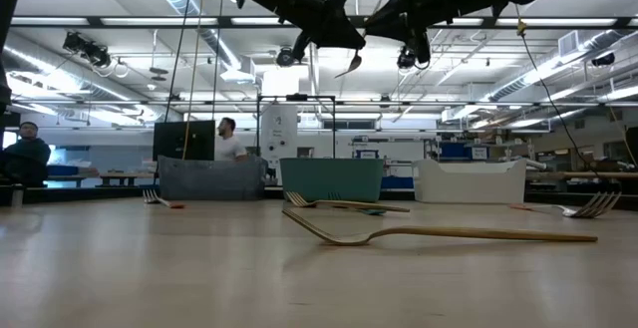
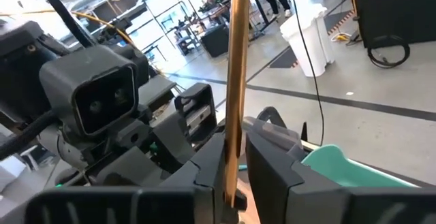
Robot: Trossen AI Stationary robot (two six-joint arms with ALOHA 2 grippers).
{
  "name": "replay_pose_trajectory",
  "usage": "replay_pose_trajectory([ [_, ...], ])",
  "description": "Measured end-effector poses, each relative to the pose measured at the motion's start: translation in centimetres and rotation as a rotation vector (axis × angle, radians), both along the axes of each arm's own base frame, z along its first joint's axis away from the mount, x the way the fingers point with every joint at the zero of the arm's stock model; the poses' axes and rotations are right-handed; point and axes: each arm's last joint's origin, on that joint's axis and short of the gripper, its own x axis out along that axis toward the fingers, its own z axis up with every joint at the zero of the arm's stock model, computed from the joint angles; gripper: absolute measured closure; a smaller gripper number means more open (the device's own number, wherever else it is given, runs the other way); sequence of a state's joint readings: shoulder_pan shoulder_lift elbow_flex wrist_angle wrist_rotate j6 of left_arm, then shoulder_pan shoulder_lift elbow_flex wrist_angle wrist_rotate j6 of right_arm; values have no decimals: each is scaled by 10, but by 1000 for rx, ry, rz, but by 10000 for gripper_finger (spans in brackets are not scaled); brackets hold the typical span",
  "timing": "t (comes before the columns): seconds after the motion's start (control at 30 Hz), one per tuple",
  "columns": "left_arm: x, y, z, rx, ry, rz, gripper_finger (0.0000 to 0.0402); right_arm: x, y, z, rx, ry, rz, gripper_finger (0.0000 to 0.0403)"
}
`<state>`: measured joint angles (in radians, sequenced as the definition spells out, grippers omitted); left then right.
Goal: Sort silverware by color (type)
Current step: Put the bottom left gold fork into the white bin
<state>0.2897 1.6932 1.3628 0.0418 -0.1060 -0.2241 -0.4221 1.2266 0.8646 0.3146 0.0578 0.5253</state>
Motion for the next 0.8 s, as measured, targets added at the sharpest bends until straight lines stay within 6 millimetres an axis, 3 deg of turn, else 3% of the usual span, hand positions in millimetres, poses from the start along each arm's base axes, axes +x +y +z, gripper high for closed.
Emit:
replay_pose_trajectory([
  [0.23,0,0,0,-2,0,-8,383,0,0,1,-15,-7,-21,317],
  [0.4,0,0,0,0,5,-10,371,0,0,1,-52,10,-17,377],
  [0.6,-2,4,-1,-1,9,2,352,-1,-3,1,-65,24,-48,379],
  [0.8,-9,22,1,-36,-7,-87,334,-8,-14,0,-144,95,-149,379],
])
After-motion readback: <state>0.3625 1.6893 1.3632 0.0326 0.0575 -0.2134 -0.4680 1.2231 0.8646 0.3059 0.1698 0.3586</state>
